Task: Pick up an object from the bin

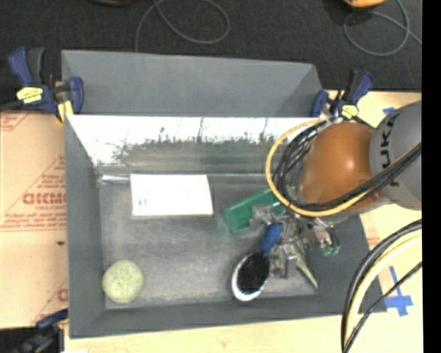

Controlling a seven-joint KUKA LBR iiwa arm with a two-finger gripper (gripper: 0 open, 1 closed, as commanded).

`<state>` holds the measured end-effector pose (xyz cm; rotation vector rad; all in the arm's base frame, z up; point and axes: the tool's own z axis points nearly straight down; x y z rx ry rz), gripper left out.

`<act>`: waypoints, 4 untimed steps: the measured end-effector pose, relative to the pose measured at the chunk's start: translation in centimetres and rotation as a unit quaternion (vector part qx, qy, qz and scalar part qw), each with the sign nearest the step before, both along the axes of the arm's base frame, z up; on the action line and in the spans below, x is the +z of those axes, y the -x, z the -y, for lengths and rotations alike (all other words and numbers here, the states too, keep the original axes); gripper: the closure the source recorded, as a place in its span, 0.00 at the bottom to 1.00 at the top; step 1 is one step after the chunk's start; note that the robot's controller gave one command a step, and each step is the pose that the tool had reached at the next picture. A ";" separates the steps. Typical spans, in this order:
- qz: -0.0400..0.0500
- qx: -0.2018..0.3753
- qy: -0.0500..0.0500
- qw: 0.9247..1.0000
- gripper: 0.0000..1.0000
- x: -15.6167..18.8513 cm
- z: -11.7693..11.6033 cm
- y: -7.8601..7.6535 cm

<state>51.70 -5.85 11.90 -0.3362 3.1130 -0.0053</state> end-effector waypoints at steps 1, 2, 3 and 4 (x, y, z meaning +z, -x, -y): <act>-0.006 0.051 -0.002 0.999 0.00 -2.6 -1.1 1.4; -0.004 0.146 0.000 0.989 0.00 -0.7 -1.2 1.3; -0.004 0.108 -0.001 0.994 0.00 -4.2 -2.7 1.4; -0.004 0.225 0.000 0.974 1.00 -4.9 -3.0 0.5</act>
Offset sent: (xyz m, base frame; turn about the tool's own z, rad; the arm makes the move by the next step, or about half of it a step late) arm -0.0135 0.0129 -0.0012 -0.3177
